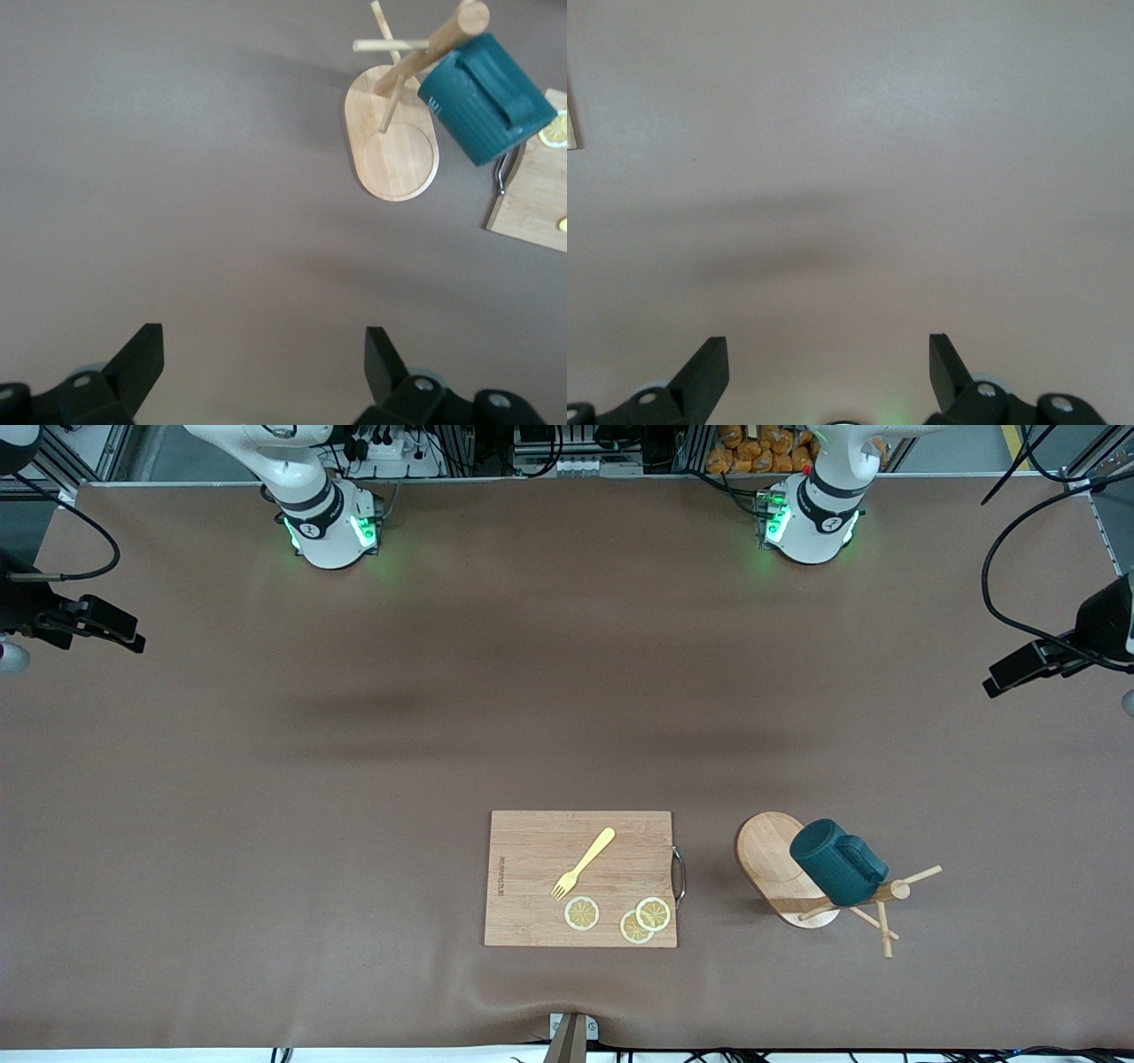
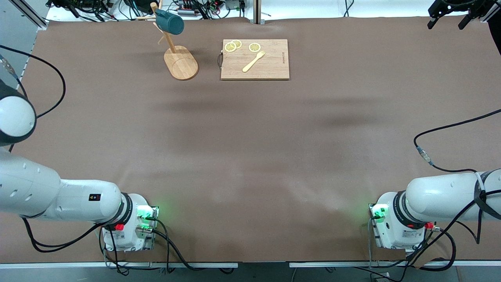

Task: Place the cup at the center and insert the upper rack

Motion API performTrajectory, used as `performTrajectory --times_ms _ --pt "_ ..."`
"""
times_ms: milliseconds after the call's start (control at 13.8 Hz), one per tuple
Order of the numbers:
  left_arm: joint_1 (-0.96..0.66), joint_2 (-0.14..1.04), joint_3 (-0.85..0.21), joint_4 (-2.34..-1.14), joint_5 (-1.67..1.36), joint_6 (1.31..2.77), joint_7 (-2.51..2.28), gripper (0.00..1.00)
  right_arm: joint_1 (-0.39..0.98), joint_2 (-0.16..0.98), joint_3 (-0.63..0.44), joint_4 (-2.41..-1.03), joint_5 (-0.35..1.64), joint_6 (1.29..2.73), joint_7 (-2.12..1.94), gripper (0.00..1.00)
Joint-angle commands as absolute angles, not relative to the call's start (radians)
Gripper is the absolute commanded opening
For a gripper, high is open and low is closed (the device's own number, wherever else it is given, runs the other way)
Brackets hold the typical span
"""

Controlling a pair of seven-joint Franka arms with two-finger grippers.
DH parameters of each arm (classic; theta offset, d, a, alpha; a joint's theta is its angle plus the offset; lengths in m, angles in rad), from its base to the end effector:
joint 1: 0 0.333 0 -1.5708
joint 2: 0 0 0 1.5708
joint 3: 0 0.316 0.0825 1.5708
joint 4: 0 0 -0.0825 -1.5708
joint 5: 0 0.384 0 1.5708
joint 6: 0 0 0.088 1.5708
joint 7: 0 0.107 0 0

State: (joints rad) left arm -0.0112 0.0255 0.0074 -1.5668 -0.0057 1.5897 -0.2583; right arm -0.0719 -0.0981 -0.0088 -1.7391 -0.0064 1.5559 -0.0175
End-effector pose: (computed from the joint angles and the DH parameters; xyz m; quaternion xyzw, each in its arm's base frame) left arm 0.5639 -0.0028 0.6138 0.9919 0.1270 -0.0016 0.0026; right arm 0.5168 -0.0427 0.5968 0.9986 -0.0314 -0.0426 0.0007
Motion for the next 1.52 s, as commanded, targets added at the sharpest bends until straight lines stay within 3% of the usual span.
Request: performTrajectory --times_ms 0,506,1446 --pt "-0.023 -0.037 0.02 -1.629 -0.023 1.617 -0.241 1.0 -0.075 -0.11 -0.003 -1.736 -0.014 1.548 -0.028 1.0" --pt "-0.026 -0.038 0.021 -1.579 -0.008 1.574 -0.209 1.0 -0.064 -0.112 -0.002 -1.735 -0.014 1.546 -0.028 1.0" --pt "-0.025 -0.038 -0.069 -1.555 -0.006 1.528 -0.186 1.0 -0.064 -0.112 -0.003 -1.735 -0.015 1.546 -0.029 1.0"
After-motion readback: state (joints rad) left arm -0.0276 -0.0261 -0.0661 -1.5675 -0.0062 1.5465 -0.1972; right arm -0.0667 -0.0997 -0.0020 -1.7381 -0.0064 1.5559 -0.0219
